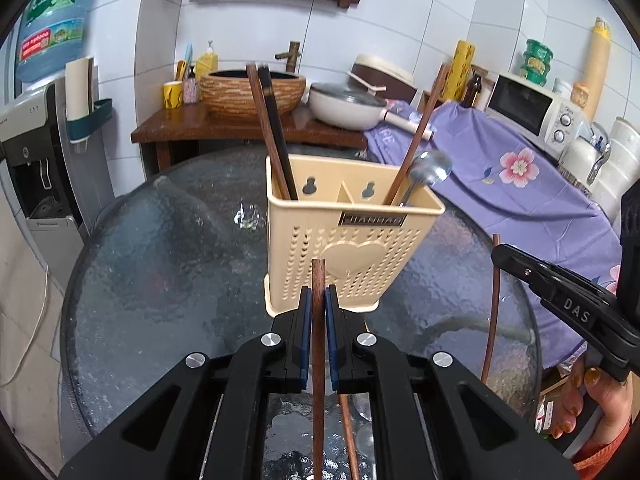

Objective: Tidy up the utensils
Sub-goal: 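Lift both wooden chopsticks and lower them into the cream basket with both tools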

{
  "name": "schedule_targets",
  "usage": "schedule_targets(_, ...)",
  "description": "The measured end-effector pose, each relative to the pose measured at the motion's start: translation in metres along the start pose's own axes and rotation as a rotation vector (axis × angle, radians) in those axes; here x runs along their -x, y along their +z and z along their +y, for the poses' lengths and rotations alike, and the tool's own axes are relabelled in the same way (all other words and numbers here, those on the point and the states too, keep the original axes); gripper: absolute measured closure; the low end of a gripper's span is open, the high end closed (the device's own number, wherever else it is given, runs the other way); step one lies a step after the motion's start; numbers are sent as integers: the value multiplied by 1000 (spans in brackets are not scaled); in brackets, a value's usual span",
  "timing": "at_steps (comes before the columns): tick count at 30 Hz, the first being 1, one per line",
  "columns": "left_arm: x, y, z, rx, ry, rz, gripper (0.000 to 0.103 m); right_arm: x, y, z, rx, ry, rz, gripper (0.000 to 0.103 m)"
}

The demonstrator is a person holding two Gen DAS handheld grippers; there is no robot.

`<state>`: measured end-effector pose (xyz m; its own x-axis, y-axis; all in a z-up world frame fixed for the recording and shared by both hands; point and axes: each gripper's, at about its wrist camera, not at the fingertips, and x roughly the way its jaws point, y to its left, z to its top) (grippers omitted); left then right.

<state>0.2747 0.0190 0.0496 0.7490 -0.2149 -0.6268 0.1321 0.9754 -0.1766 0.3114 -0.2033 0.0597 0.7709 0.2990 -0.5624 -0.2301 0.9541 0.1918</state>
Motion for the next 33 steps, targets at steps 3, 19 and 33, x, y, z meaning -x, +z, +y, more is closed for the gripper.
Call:
schedule_targets(3,11,4,-1,-2,-8,-24,96,15,6,6,31,12,-26,95)
schedule_targets(19,51,16,-6,-16,-21,-117,96,73,15,20,94,41,-121,95)
schedule_targets(33,64,26,-13,-38,-17,-164,96,83,26,20,110,37,-140,95)
